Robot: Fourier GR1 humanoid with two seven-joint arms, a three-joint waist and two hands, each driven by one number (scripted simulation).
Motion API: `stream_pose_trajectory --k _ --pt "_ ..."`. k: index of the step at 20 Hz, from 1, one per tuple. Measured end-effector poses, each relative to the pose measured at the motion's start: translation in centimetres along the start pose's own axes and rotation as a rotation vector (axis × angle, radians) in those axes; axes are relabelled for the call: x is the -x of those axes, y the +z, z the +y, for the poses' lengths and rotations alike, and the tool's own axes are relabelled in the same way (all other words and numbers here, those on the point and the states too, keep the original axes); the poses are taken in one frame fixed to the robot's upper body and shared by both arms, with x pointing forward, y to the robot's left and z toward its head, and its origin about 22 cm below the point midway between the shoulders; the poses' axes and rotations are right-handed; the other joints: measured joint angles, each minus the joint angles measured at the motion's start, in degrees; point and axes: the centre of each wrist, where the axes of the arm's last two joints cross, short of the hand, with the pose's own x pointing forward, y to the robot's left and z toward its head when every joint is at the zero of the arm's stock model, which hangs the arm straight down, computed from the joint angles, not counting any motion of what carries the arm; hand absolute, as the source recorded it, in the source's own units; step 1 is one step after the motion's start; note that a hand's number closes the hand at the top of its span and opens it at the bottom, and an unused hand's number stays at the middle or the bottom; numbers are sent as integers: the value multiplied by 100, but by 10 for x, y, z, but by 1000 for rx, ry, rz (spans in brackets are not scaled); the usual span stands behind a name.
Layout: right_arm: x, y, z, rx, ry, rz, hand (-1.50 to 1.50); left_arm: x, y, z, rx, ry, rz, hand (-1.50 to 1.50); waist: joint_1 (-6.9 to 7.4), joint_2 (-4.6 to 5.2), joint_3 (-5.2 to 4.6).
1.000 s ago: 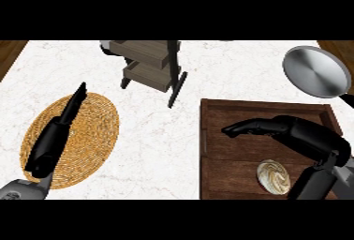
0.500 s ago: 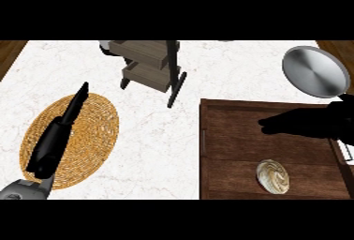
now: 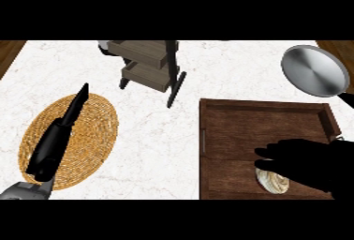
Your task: Pick the cupcake from the tray and place it in the tiered basket
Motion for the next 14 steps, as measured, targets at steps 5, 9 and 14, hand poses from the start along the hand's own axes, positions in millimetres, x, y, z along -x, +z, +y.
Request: stream_pose_trajectory --k 5,9,14 --pt "-19 -5 28 1 51 71 -150 -2 -8 -3 1 3 -1 0 1 10 2" --pt "-27 -12 45 3 117 145 -150 -3 -7 -1 3 3 -5 0 27 13 3" --pt "-19 -31 56 16 159 234 -150 -4 -6 -1 7 7 -10 0 57 21 5"
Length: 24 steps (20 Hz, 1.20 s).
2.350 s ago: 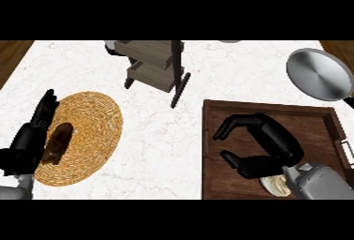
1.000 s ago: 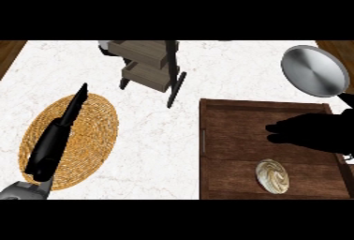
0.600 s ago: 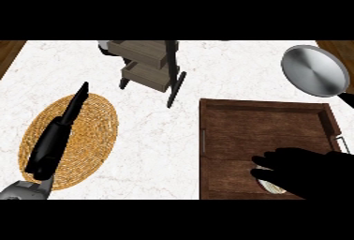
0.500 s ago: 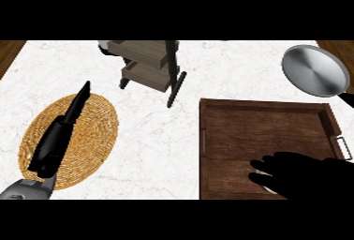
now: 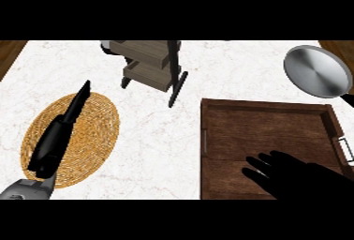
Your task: Pick the cupcake from the tray and place it in the tiered basket
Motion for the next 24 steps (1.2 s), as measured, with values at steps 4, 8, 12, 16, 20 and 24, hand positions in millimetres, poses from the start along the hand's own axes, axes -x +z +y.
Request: stream_pose_trajectory --k 4,8,12,16,20,24 --pt "1 -6 12 -11 32 39 -150 -1 -3 3 -2 -1 3 0 -13 0 0" --pt "9 -13 14 -47 66 53 -150 3 0 -1 1 5 3 0 -5 2 1" --pt "16 -12 18 -85 96 65 -150 0 3 -6 -3 0 4 0 -14 0 0" --pt "23 -17 23 -64 95 95 -150 4 0 5 -7 -6 6 0 -18 1 1" --pt "32 -22 27 7 88 109 -150 1 0 2 -7 -10 5 0 -17 1 2" --pt "45 -29 29 37 72 114 -150 3 0 1 -7 -5 3 0 -14 2 1"
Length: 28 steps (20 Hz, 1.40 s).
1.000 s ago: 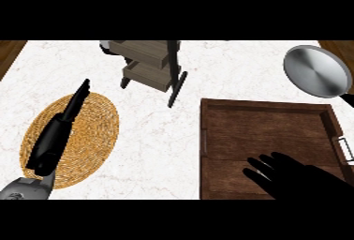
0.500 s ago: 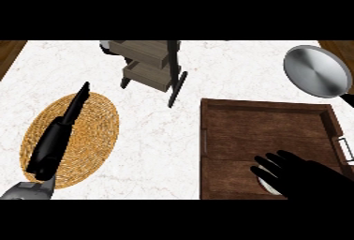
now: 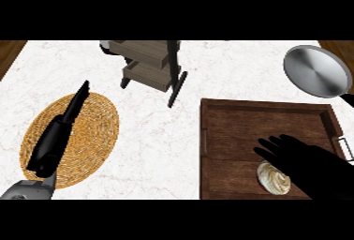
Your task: Pick the cupcake from the tray and place it in the tiered basket
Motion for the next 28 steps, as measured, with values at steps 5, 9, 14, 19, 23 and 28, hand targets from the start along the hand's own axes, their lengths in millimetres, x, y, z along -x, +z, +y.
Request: stream_pose_trajectory --k 5,9,14,19,23,28 --pt "8 -6 6 -9 -18 8 -150 -5 4 -4 -3 -2 3 0 2 -1 -1" --pt "9 -17 12 -21 -30 10 -150 -5 -1 -2 1 0 5 0 3 1 -1" --pt "12 -31 34 -15 -50 14 -150 4 2 1 6 -1 -2 0 0 0 -2" --pt "19 -46 40 -19 -63 14 -150 2 1 0 4 6 -1 0 5 2 -1" --pt "17 -52 49 -22 -70 17 -150 -2 -2 -1 2 -1 1 0 0 0 -2" --pt "13 -60 62 -60 -41 -9 150 -1 0 -1 0 1 -6 0 1 -4 -9"
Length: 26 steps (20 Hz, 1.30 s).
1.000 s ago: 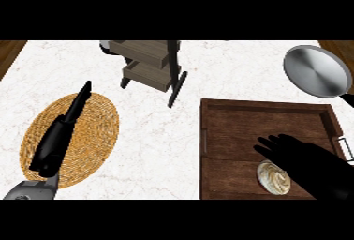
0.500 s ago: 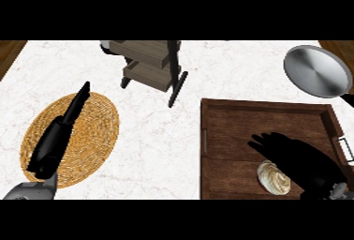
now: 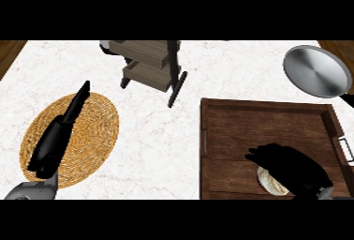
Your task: Pick the cupcake from the tray and place it in the tiered basket
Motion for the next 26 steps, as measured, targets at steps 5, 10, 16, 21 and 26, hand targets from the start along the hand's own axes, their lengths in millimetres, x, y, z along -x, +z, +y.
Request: stream_pose_trajectory --k 5,10,16,21,26 --pt "-1 -7 2 32 -62 -80 150 2 2 3 2 -3 2 0 1 -13 -22" --pt "-10 -7 -2 109 -49 -148 150 4 0 0 4 -7 3 0 -12 -10 -23" --pt "3 7 -23 250 -66 -102 150 3 1 0 1 -2 9 0 -14 -7 -8" --pt "51 30 -57 413 -188 358 150 3 2 3 -10 -8 20 0 -138 -26 -15" --pt "58 57 -110 578 -313 641 150 2 2 1 3 -6 20 0 -51 -30 -14"
